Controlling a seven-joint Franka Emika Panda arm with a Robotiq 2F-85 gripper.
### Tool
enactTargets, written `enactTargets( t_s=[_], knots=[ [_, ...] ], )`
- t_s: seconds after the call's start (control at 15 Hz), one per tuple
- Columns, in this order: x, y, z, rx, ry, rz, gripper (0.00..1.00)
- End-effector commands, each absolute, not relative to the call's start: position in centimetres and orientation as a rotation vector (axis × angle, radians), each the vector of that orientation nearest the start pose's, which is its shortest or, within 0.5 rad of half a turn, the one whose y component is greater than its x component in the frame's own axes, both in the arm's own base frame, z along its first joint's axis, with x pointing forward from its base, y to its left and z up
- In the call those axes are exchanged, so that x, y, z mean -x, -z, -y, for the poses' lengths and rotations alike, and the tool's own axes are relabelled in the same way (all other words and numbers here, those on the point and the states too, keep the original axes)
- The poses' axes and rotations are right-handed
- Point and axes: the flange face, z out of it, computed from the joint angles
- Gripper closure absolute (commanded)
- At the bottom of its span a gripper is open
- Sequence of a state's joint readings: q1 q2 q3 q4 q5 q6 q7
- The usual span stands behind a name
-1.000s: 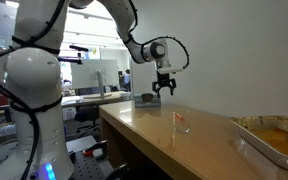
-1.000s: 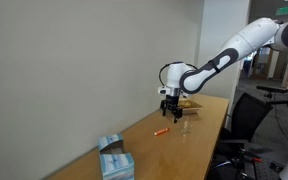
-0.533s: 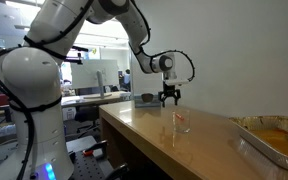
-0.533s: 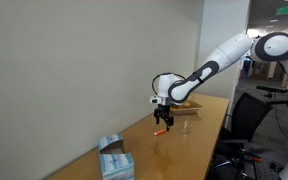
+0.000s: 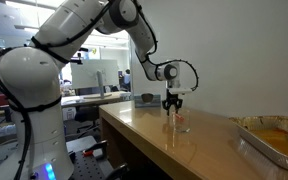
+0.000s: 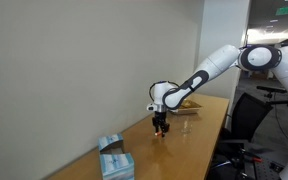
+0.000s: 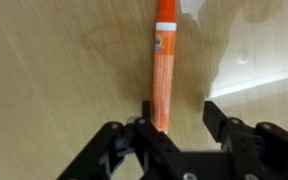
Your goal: Put the marker in the colourless glass
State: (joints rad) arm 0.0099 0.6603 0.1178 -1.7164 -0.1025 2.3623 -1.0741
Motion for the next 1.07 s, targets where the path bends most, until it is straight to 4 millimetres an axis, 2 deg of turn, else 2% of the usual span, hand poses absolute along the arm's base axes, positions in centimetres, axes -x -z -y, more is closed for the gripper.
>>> enactTargets(
  t_s=[0.0,0.07,0.27,0.33,0.4,0.47,0.53,0.67,1.0],
  knots=[
    [-68.0,-20.7,-7.4,2.549,-0.064,1.800,0.66],
    [-68.2,-20.8,-7.1,2.549,-0.072,1.798,0.68],
    [-68.5,-20.7,-7.0,2.546,-0.090,1.788,0.93],
    [-68.5,-20.7,-7.0,2.547,-0.092,1.785,0.99],
    [-68.6,-20.8,-6.9,2.548,-0.088,1.784,1.00],
    [-68.6,-21.1,-6.7,2.549,-0.085,1.775,0.95],
    [-68.6,-21.4,-6.3,2.552,-0.081,1.760,0.95],
    [-68.4,-22.8,-5.4,2.560,-0.036,1.721,0.95],
    [-66.9,-28.6,-1.8,2.616,0.150,1.577,0.95]
  ],
)
